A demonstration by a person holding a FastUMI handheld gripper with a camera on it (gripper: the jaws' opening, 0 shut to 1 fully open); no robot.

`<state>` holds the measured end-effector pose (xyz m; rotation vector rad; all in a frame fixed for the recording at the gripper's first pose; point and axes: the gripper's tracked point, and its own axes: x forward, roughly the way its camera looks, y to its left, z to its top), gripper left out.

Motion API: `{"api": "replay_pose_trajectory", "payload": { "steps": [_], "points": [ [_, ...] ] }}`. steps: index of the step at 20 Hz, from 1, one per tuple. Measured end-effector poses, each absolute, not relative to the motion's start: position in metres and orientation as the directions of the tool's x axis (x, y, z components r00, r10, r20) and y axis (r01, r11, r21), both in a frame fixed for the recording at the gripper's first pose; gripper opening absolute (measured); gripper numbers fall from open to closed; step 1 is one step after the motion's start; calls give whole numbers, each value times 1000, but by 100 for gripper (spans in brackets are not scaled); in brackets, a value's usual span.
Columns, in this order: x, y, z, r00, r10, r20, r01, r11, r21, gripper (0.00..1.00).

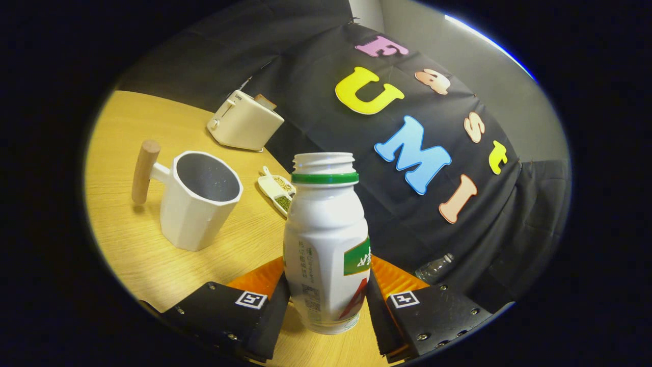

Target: Take the bottle from table, then pour the juice into the cup, finally place the bottle on the coaster

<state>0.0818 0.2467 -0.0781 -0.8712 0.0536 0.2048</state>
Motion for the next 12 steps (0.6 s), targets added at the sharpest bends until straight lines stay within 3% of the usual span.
{"api": "replay_pose_trajectory", "payload": {
  "steps": [12],
  "points": [
    [86, 258, -85, 981, 141, -131, -182, 455, -871, 72]
  ]
}}
